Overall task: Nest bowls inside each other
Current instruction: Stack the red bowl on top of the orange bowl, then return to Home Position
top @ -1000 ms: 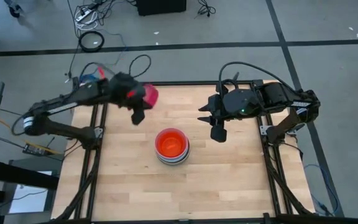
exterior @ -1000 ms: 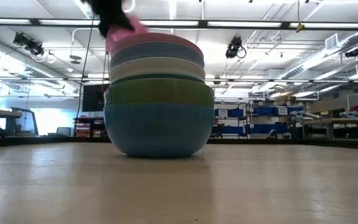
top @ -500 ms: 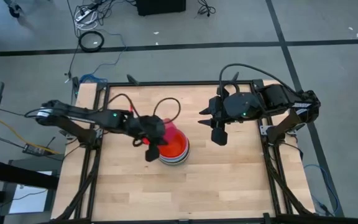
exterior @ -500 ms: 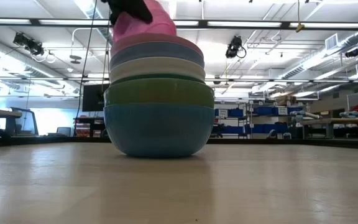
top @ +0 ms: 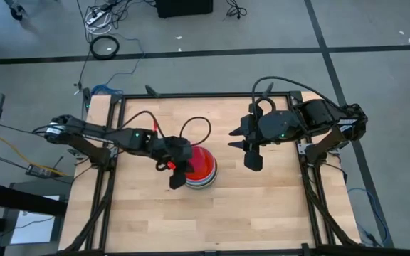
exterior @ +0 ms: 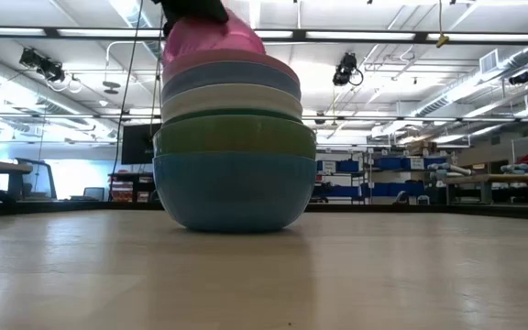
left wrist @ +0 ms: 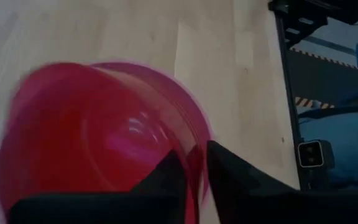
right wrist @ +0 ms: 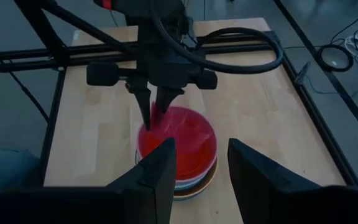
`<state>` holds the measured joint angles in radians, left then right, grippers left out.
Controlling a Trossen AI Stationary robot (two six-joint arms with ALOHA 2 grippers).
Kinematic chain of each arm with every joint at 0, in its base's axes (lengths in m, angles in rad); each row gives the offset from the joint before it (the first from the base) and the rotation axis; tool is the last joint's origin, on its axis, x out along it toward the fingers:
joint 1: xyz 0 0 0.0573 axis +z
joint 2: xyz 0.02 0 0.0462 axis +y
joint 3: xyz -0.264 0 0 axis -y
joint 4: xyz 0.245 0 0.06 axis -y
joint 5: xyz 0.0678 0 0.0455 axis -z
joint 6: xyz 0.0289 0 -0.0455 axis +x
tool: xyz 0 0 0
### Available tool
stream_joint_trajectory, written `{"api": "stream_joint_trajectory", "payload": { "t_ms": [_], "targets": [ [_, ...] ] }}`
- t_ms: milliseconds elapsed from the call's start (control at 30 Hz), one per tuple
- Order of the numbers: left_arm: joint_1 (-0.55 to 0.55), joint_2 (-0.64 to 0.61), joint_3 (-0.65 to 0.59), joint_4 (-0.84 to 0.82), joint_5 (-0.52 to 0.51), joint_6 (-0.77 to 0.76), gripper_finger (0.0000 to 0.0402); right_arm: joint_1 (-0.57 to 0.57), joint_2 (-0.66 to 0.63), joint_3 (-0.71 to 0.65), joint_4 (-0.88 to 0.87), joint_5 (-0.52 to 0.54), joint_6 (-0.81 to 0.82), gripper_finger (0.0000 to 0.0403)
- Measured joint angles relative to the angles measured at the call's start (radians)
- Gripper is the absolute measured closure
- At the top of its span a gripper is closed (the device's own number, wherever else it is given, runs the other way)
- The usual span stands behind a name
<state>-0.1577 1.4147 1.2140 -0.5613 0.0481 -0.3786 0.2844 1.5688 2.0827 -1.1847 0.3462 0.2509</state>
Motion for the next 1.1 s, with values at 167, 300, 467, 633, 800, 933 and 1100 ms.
{"api": "stream_joint_trajectory", "payload": {
  "t_ms": [167, 300, 467, 633, 800, 933, 1100],
  "targets": [
    [0.0, 0.0, -0.002, -0.014, -0.016, -0.025, 0.0285, 0.008, 0.0, 0.0, 0.0, 0.0, 0.002, 0.027],
    [0.0, 0.0, -0.002, -0.014, -0.018, -0.032, 0.0264, 0.017, 0.0, 0.0, -0.001, 0.0, 0.009, 0.027],
    [-0.026, -0.029, -0.003, -0.031, -0.029, -0.043, 0.026, 0.055, 0.0, 0.0, -0.096, 0.055, -0.01, 0.027],
    [-0.067, -0.181, 0.013, -0.018, -0.041, -0.027, 0.026, 0.165, 0.0, 0.0, -0.102, 0.051, -0.095, 0.027],
    [-0.138, -0.389, 0.037, 0.103, -0.025, 0.197, 0.026, 0.254, 0.0, 0.0, 0.004, 0.072, -0.166, 0.027],
    [-0.164, -0.534, 0.037, 0.189, 0.019, 0.24, 0.0259, 0.288, -0.001, 0.018, 0.035, 0.067, -0.196, 0.027],
    [-0.172, -0.634, 0.026, 0.22, 0.107, 0.277, 0.0259, 0.275, -0.038, 0.023, 0.163, 0.043, -0.253, 0.027]
  ]
}}
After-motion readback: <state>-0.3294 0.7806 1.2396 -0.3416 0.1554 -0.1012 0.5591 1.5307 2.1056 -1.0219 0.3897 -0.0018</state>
